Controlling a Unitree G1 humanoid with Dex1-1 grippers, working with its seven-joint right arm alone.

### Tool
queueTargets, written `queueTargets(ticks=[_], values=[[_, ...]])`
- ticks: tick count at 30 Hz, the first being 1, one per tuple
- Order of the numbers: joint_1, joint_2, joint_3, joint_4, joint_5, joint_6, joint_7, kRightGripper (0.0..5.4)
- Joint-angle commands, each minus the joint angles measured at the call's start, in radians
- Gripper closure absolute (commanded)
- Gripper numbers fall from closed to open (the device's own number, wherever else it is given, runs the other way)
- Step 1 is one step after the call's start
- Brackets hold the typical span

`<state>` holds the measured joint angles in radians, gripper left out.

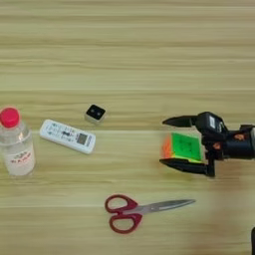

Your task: Move the objects on the table

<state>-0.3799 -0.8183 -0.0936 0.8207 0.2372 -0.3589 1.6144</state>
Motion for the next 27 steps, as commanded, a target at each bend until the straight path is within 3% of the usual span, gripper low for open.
queueTargets(ticks=[1, 11, 24, 27], values=[[-0.039, -0.066, -0.017, -0.027, -0.019, -0.005, -0.047, 0.04], [-0.069, -0.076, 0.032, 0.11, -0.166, -0.075, -0.15, 0.04], [-0.102, -0.073, 0.039, 0.176, -0.217, -0.12, -0.178, 0.04], [-0.109, -0.062, 0.028, 0.179, -0.202, -0.123, -0.18, 0.4]])
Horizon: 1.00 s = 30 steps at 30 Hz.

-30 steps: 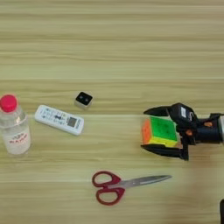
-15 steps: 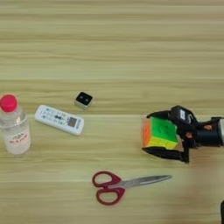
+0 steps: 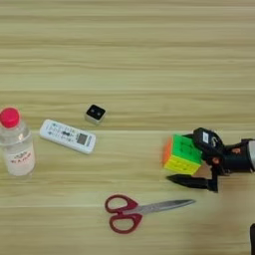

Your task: Move the objects on the table

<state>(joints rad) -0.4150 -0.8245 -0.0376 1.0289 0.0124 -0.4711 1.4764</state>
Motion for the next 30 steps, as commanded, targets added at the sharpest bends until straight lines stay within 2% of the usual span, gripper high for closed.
queueTargets(ticks=[1, 13, 19, 22, 26, 28, 30], values=[[-0.075, -0.052, -0.03, -0.032, 0.028, -0.01, -0.04, 0.55], [-0.091, -0.032, -0.039, -0.03, 0.038, -0.004, -0.048, 1.96], [-0.096, -0.015, -0.045, -0.039, 0.046, -0.011, -0.054, 2.05], [-0.109, 0.027, -0.048, -0.097, 0.07, -0.017, -0.055, 2.05], [-0.079, 0.106, -0.031, -0.365, 0.141, 0.041, -0.045, 2.05], [-0.067, 0.154, 0.006, -0.456, 0.123, 0.069, -0.079, 2.05], [-0.063, 0.198, 0.046, -0.466, 0.083, 0.078, -0.121, 2.05]])
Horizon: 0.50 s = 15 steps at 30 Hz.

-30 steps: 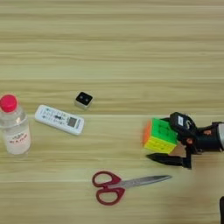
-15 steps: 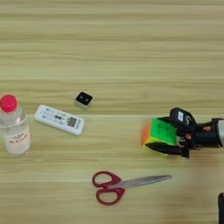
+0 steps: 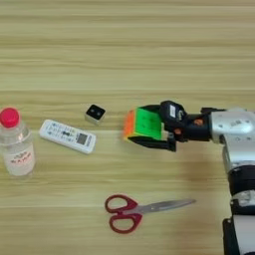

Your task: Move the objects on the table

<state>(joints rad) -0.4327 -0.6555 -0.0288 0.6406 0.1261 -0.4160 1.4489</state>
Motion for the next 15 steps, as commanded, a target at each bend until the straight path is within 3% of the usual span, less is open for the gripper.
queueTargets(ticks=[1, 8, 15], values=[[-0.045, 0.043, 0.051, -0.071, -0.041, 0.031, -0.106, 2.05], [-0.035, 0.098, 0.081, -0.101, -0.036, 0.062, -0.141, 2.05], [-0.039, 0.096, 0.116, -0.034, -0.095, 0.043, -0.178, 2.05]])
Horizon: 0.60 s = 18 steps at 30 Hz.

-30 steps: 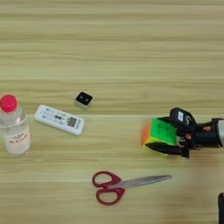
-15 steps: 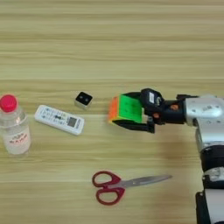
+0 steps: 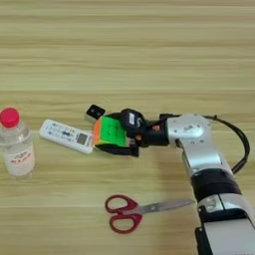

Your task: Move the objects on the table

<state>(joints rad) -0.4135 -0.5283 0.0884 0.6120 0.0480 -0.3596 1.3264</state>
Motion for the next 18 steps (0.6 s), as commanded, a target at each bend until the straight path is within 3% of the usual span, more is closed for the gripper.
queueTargets(ticks=[1, 6, 10, 16, 18], values=[[-0.06, -0.034, 0.002, 0.006, -0.026, -0.021, -0.061, 2.05], [-0.083, -0.048, -0.004, 0.058, -0.033, -0.036, -0.08, 2.05], [-0.099, -0.073, -0.035, 0.062, -0.001, -0.031, -0.078, 2.05], [-0.086, -0.079, -0.005, 0.09, -0.04, -0.039, -0.065, 2.05], [-0.08, -0.079, 0.006, 0.095, -0.047, -0.038, -0.057, 1.68]])
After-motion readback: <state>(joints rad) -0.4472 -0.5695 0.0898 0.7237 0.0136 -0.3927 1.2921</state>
